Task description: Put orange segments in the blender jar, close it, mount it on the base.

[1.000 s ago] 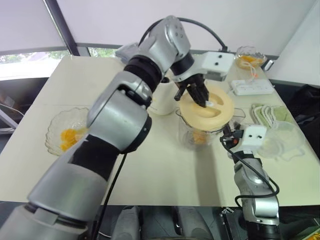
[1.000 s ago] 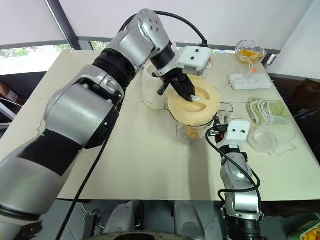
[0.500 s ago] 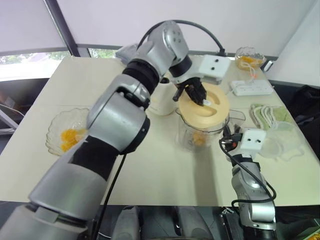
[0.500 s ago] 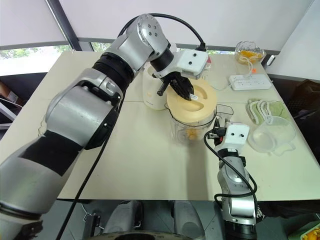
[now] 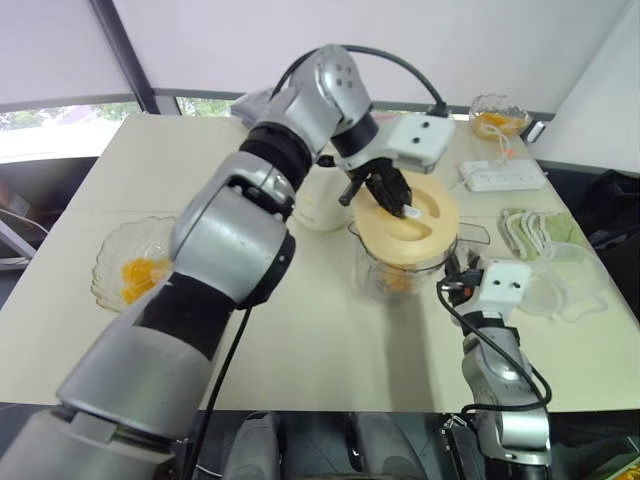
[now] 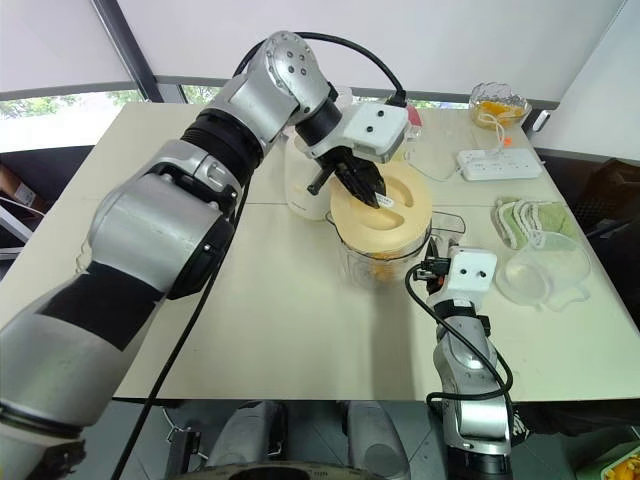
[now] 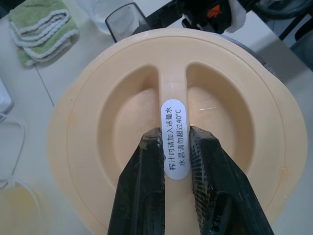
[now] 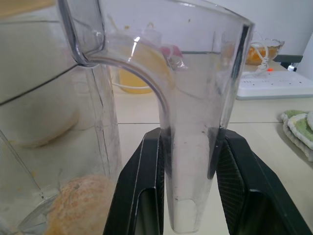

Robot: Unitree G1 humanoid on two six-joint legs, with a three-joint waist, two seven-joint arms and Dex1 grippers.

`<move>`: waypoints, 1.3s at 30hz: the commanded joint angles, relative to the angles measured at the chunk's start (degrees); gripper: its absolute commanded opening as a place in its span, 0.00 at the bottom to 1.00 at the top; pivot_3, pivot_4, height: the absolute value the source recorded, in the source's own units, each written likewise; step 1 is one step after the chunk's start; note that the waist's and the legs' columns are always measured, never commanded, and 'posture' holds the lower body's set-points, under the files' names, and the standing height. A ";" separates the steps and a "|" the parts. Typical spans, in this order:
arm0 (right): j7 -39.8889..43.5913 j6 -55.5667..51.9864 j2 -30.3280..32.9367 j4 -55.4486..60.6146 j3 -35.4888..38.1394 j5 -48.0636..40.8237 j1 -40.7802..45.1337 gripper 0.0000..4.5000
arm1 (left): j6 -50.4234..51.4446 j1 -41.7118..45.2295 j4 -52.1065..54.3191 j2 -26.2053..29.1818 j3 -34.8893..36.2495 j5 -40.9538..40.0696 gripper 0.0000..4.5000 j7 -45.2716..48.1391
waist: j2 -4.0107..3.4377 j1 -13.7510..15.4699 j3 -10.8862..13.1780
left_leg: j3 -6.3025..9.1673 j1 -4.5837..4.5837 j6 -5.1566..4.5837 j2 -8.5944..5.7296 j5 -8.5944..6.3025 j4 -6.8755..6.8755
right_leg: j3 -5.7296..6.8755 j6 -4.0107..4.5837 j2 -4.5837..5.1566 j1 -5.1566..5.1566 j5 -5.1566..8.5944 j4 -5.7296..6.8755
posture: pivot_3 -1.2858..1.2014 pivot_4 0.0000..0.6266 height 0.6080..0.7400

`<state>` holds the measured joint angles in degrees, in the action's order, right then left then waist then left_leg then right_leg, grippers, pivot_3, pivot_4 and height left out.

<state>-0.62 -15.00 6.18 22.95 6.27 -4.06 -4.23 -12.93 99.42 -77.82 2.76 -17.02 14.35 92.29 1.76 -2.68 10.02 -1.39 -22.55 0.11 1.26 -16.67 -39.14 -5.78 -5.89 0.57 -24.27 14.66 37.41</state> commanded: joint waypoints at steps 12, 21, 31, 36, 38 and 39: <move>1.71 -1.88 0.76 1.02 -1.03 0.13 -0.47 0.22 | -1.54 0.71 0.29 -1.40 0.88 -3.02 0.04 0.21 | 0.00 -0.01 0.00 | 0.00 -0.01 -0.01 0.00 -0.01 0.01 | 0.00 0.00 0.00 -0.02 0.00 0.00 | 0.52 0.24 1.00; 1.46 -2.36 0.72 2.16 -0.91 0.38 -1.39 0.22 | -1.49 1.16 0.12 -2.24 0.22 -4.88 0.04 0.21 | 0.00 0.07 0.00 | 0.00 -0.01 -0.01 0.00 -0.01 0.01 | 0.00 0.00 0.00 -0.02 0.00 -0.01 | 0.52 0.24 1.00; 1.77 -2.85 1.42 2.24 -0.19 0.36 -0.86 0.22 | -2.60 1.05 0.00 -0.26 -2.95 -3.95 0.04 0.21 | 0.00 0.01 0.00 | 0.00 -0.02 -0.02 0.00 -0.01 0.01 | -0.01 0.06 0.00 -0.02 0.04 -0.02 | 0.52 0.24 1.00; 2.20 -2.97 1.90 1.95 -0.25 0.37 -0.42 0.22 | -1.03 0.76 -0.13 0.84 -3.73 -3.94 0.04 0.21 | 0.00 0.12 0.01 | 0.00 -0.03 -0.02 0.00 -0.01 0.02 | -0.01 0.07 0.00 -0.02 0.05 -0.03 | 0.52 0.24 1.00; 2.32 -3.04 1.99 1.80 -0.39 0.36 -0.26 0.22 | -0.13 0.63 -0.16 0.82 -3.48 -4.65 0.04 0.21 | 0.00 0.11 0.01 | 0.00 -0.06 -0.02 0.00 -0.01 0.02 | -0.01 0.06 0.00 -0.02 0.05 -0.07 | 0.52 0.24 1.00; 2.44 -3.10 2.10 1.75 -0.46 0.35 -0.19 0.22 | 0.10 0.55 -0.17 0.81 -3.51 -4.87 0.04 0.21 | 0.00 0.09 0.01 | 0.00 -0.06 -0.03 0.00 -0.02 0.01 | -0.01 0.06 0.00 -0.02 0.04 -0.07 | 0.52 0.24 1.00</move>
<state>0.67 -17.74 7.81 24.50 6.53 -3.99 -3.94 -13.35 99.42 -78.14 2.85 -20.57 10.41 92.32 1.76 -2.58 10.02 -1.39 -22.62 0.08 1.26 -16.69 -39.13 -5.79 -5.84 0.57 -24.30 14.70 37.33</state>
